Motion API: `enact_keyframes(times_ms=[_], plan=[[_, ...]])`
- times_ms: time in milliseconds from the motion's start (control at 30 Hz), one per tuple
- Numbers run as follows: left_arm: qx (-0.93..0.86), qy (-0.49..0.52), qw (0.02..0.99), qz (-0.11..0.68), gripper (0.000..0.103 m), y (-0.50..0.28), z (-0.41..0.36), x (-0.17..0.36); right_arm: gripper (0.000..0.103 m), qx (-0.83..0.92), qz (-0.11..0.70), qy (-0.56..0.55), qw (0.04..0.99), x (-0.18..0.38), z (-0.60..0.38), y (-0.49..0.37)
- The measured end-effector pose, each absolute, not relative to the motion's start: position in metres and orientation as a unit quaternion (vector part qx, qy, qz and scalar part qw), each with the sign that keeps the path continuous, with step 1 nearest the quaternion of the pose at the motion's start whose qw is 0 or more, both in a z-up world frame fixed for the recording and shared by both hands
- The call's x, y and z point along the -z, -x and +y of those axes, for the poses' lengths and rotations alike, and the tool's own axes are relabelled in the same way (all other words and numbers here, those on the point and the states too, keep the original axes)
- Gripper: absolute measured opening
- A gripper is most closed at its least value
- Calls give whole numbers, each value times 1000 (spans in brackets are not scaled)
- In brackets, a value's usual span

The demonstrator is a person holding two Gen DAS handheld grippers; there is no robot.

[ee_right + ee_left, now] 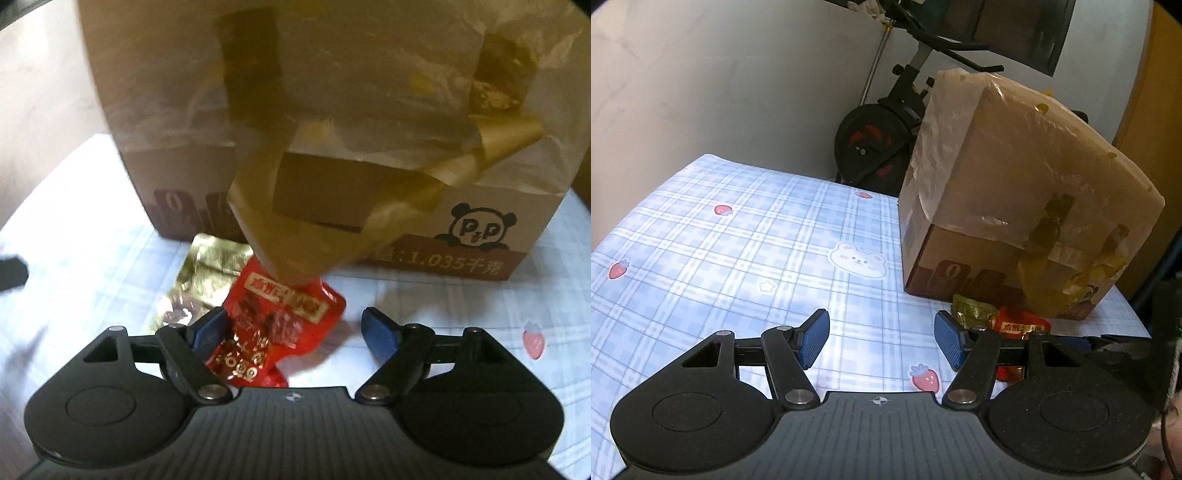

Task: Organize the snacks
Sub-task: 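Move both tools back down to the gold pack and red pack beside the box, then close the left tool on the gold pack while the right tool grasps the red pack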

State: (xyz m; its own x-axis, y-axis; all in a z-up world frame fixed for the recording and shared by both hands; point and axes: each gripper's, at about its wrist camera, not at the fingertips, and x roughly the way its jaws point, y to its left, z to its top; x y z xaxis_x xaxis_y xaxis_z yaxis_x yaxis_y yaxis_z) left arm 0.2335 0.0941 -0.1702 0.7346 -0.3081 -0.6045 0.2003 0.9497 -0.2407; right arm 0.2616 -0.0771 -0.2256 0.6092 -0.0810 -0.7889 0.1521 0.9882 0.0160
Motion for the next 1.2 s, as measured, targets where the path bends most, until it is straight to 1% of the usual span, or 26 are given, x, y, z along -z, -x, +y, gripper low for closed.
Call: enact_keyframes(times_ms=[233, 400, 500, 733, 967, 1100, 1133, 1167, 1200], plan=[[147, 77, 924, 344, 65, -231, 83, 173, 82, 56, 418, -30, 906, 231, -96, -229], [146, 77, 923, 347, 65, -228, 82, 173, 81, 53, 416, -28, 907, 231, -104, -223], [143, 79, 923, 347, 65, -228, 84, 172, 81, 39, 403, -25, 914, 222, -107, -216], [137, 81, 922, 353, 65, -228, 86, 174, 81, -30, 376, 55, 925, 214, -90, -216], [138, 77, 921, 356, 65, -229, 82, 174, 81, -67, 399, 56, 913, 224, -92, -227], [139, 74, 920, 359, 65, -229, 81, 175, 79, -78, 398, 45, 913, 230, -95, -230], [139, 74, 919, 361, 65, -229, 81, 175, 76, -83, 396, 45, 913, 231, -96, -230], [139, 74, 919, 362, 65, -230, 82, 175, 70, -89, 395, 46, 913, 230, -96, -228], [139, 73, 918, 363, 65, -230, 81, 176, 68, -98, 391, 49, 914, 230, -96, -226]])
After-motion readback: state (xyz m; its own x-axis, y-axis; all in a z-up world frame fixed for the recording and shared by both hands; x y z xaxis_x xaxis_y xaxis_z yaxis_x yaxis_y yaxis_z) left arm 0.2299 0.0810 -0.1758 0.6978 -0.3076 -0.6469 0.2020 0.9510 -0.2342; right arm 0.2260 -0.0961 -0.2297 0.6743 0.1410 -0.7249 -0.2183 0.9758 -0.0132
